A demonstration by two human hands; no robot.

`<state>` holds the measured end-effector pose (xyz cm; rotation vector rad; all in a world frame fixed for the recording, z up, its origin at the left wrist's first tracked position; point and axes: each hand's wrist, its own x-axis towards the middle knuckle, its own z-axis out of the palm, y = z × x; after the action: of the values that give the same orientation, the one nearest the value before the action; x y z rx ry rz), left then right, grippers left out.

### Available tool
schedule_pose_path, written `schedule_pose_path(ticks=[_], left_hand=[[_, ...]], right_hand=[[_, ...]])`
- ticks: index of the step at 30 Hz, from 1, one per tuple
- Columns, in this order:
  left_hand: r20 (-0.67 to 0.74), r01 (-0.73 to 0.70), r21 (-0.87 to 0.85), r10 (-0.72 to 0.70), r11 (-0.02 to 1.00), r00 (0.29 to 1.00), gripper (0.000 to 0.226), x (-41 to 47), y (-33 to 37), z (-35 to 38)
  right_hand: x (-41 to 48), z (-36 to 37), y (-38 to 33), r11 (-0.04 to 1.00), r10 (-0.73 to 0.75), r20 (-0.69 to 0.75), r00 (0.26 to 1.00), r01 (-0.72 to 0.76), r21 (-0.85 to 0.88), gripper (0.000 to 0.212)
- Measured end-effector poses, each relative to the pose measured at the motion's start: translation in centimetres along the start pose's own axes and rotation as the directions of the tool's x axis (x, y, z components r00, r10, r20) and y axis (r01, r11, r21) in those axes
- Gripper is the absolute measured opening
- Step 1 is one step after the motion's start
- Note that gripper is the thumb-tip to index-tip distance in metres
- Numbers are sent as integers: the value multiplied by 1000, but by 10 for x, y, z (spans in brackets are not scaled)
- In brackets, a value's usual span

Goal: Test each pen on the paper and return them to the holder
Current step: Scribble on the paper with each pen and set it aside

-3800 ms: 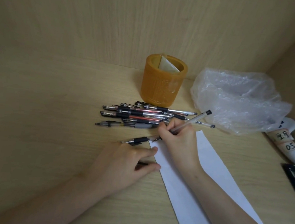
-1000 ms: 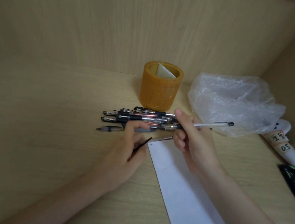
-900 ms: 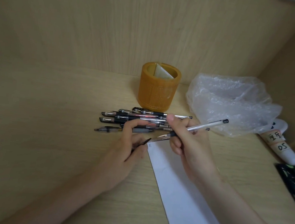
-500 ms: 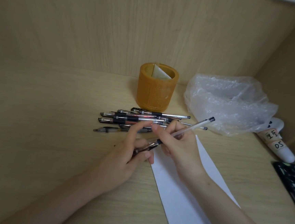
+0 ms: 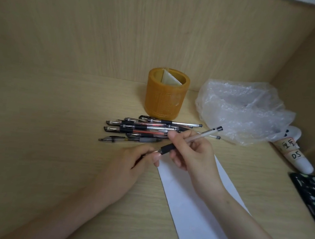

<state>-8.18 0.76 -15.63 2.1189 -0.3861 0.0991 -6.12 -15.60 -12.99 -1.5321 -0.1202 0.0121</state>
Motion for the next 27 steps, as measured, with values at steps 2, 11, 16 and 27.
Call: schedule_pose_path(ticks=[2,11,16,27], left_hand=[[-9,-2,-9,2,1000,1000,38,0,1,2],[72,32,-61,-27,998,997,35,-1,14,9],[69,27,-86,-21,996,997,38,2,15,7],[71,88,-100,-82,991,994,32,0,15,14]], right_hand=[[-1,0,-3,1000,-26,-11,1000,26,-13,31],[2,3,6,982,-26,-98,995,44,185,46],[3,6,1,976,-51,-91,995,69,208,45],[3,6,16,995,22,-32,999,-19,93,42]])
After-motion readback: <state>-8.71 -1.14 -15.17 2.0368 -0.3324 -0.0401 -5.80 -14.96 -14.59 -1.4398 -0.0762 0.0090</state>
